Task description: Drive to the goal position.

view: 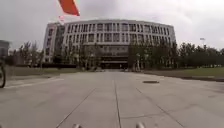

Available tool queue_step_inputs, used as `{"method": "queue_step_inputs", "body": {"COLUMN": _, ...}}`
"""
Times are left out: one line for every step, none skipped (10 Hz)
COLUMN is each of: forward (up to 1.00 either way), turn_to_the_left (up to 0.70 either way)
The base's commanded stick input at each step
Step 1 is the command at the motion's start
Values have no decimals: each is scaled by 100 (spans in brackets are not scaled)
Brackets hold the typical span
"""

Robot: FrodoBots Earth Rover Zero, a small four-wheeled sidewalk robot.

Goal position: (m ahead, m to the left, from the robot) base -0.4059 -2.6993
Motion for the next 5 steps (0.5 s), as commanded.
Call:
{"method": "queue_step_inputs", "body": {"forward": 50, "turn_to_the_left": 0}}
{"method": "queue_step_inputs", "body": {"forward": 50, "turn_to_the_left": 0}}
{"method": "queue_step_inputs", "body": {"forward": 50, "turn_to_the_left": 0}}
{"method": "queue_step_inputs", "body": {"forward": 50, "turn_to_the_left": 0}}
{"method": "queue_step_inputs", "body": {"forward": 50, "turn_to_the_left": 0}}
